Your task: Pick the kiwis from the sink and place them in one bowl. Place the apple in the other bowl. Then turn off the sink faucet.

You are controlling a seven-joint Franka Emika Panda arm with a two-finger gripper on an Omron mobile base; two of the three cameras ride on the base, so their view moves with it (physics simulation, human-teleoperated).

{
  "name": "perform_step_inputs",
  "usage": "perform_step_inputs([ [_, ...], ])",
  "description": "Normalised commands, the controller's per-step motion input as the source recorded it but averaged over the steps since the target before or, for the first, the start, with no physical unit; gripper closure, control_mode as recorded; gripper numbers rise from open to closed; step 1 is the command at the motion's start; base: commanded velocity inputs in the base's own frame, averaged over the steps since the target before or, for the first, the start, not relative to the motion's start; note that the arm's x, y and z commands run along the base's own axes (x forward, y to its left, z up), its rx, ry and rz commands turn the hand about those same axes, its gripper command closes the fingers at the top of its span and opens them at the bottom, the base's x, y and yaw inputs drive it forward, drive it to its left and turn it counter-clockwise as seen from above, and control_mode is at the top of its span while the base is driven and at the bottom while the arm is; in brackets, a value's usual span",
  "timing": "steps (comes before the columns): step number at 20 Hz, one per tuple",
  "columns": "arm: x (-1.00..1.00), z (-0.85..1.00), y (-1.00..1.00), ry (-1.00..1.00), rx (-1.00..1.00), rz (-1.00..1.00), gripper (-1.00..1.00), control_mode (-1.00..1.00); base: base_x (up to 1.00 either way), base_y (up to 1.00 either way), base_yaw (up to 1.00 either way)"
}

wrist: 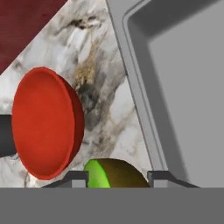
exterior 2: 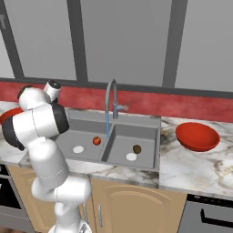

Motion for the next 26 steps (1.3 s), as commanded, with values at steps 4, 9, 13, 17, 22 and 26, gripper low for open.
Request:
perform_step_inputs([
  [4, 0.0, 0.0, 0.71, 0.05, 0.0, 0.02, 1.0, -1.0, 0.0, 0.0, 0.0],
  [9, 0.06, 0.12, 0.44, 0.0, 0.0, 0.0, 1.0, -1.0, 0.0, 0.0, 0.0],
  [13, 0.34, -0.08, 0.48, 0.01, -0.02, 0.0, 1.0, -1.0, 0.0, 0.0, 0.0],
  [17, 0.38, -0.18, 0.43, 0.03, -0.01, 0.0, 1.0, -1.0, 0.0, 0.0, 0.0],
  [22, 0.34, -0.03, 0.39, 0.0, 0.0, 0.0, 1.0, -1.0, 0.0, 0.0, 0.0],
  [26, 0.41, -0.32, 0.49, 0.09, -0.07, 0.0, 1.0, -1.0, 0.0, 0.0, 0.0],
])
